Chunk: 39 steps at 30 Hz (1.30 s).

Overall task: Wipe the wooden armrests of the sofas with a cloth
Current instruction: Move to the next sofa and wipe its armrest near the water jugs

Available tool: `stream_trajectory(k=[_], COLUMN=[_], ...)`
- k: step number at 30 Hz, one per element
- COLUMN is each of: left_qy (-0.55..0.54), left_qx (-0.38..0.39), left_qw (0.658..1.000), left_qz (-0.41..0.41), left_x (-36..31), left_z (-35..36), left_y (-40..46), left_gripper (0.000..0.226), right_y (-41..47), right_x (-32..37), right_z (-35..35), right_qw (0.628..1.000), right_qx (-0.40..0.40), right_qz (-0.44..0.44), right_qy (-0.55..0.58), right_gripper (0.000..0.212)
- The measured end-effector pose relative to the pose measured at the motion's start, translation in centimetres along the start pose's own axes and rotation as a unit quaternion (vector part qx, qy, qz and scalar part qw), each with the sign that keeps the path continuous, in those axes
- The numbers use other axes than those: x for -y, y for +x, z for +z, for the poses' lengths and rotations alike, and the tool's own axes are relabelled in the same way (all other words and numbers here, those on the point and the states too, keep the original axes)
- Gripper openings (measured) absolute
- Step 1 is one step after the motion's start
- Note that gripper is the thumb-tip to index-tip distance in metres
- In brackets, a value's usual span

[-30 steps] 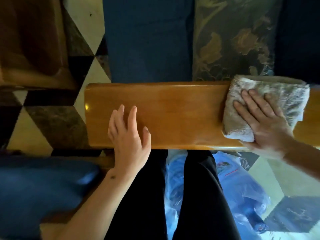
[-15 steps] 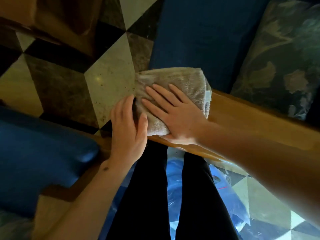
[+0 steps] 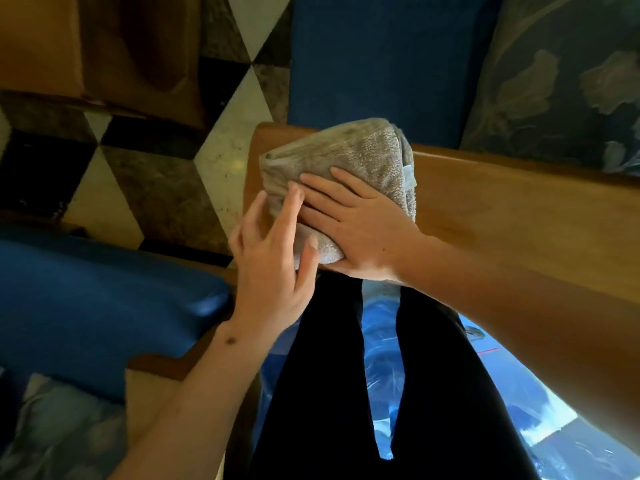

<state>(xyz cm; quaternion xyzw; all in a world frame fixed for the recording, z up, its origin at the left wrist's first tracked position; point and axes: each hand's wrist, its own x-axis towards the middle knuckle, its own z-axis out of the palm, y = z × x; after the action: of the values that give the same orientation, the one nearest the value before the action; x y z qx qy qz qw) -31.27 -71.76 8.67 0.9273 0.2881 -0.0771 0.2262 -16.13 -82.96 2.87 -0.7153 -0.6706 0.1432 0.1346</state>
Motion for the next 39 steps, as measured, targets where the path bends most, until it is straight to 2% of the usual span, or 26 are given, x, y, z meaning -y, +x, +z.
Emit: stream_trajectory(k=[6, 9, 12, 15, 18, 23, 29, 32, 34, 37, 39], left_qy=[0.020, 0.024, 0.068, 0.104, 0.113, 0.099, 0.088, 0.077, 0.030, -0.025, -0.015], left_qx=[0.069, 0.100, 0.140, 0.165, 0.189, 0.230, 0.210, 0.204, 0.179, 0.107, 0.077], left_qw=[0.996, 0.992, 0.978, 0.947, 0.920, 0.900, 0.924, 0.934, 0.947, 0.977, 0.994], left_qz=[0.050, 0.077, 0.141, 0.253, 0.324, 0.357, 0.308, 0.282, 0.265, 0.183, 0.078], left_x=[-8.5, -14.6, -20.7, -26.3, -29.8, -33.7, -32.1, -28.4, -25.0, -19.2, -14.4], left_z=[3.9, 6.2, 8.2, 10.4, 12.1, 14.8, 14.9, 13.6, 12.3, 9.9, 8.4], left_y=[-0.3, 0.7, 2.1, 2.7, 1.2, -2.8, -4.1, -4.6, -5.6, -6.2, -6.5], left_gripper=[0.067, 0.066, 0.068, 0.069, 0.072, 0.071, 0.072, 0.072, 0.069, 0.064, 0.060], right_y=[-11.7, -18.0, -24.9, -31.9, -37.2, -44.4, -43.7, -41.3, -38.0, -29.9, -23.2], right_x=[-5.0, -7.4, -9.7, -11.7, -12.3, -12.7, -11.5, -10.6, -9.9, -8.7, -7.1], right_z=[-1.3, -2.0, -2.7, -3.6, -3.7, -3.8, -3.8, -3.7, -3.4, -2.6, -1.9], right_qw=[0.999, 0.993, 0.981, 0.971, 0.971, 0.977, 0.975, 0.970, 0.969, 0.977, 0.985], right_qx=[-0.019, -0.052, -0.074, -0.075, -0.066, -0.045, -0.026, -0.035, -0.033, -0.040, -0.024], right_qz=[0.049, 0.110, 0.178, 0.226, 0.231, 0.202, 0.215, 0.233, 0.238, 0.198, 0.156], right_qy=[0.006, 0.007, -0.009, -0.028, -0.022, -0.047, -0.054, -0.057, -0.054, -0.063, -0.062], right_gripper=[0.078, 0.077, 0.074, 0.078, 0.078, 0.075, 0.077, 0.077, 0.083, 0.091, 0.092])
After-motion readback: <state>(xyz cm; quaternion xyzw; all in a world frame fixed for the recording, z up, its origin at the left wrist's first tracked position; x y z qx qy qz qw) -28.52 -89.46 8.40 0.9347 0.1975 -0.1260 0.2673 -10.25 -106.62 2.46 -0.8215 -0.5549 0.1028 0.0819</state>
